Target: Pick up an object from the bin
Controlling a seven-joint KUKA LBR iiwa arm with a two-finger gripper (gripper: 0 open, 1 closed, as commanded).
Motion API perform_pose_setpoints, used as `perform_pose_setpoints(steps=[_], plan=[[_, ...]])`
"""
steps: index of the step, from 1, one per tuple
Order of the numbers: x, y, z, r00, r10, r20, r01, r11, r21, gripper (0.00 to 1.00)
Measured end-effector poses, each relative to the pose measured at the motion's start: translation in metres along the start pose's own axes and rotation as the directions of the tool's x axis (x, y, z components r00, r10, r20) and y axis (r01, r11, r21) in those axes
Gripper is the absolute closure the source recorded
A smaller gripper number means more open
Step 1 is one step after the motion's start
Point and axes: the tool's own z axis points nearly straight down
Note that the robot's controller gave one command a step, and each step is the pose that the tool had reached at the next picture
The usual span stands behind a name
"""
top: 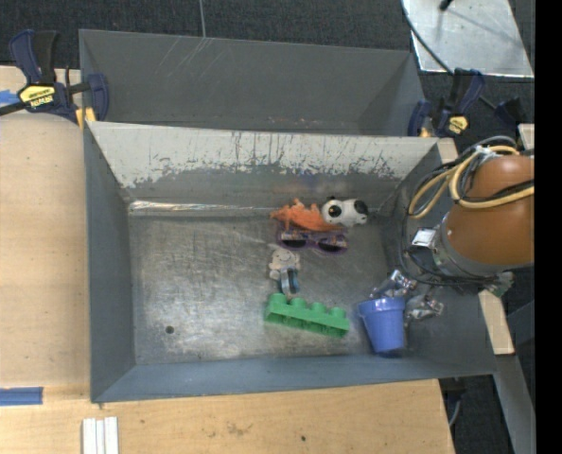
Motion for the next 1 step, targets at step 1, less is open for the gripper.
perform_pose_setpoints(steps=[1], plan=[[0.0000,0.0000,0.0000,1.000,0.000,0.000,0.000,1.000,0.000,1.00]])
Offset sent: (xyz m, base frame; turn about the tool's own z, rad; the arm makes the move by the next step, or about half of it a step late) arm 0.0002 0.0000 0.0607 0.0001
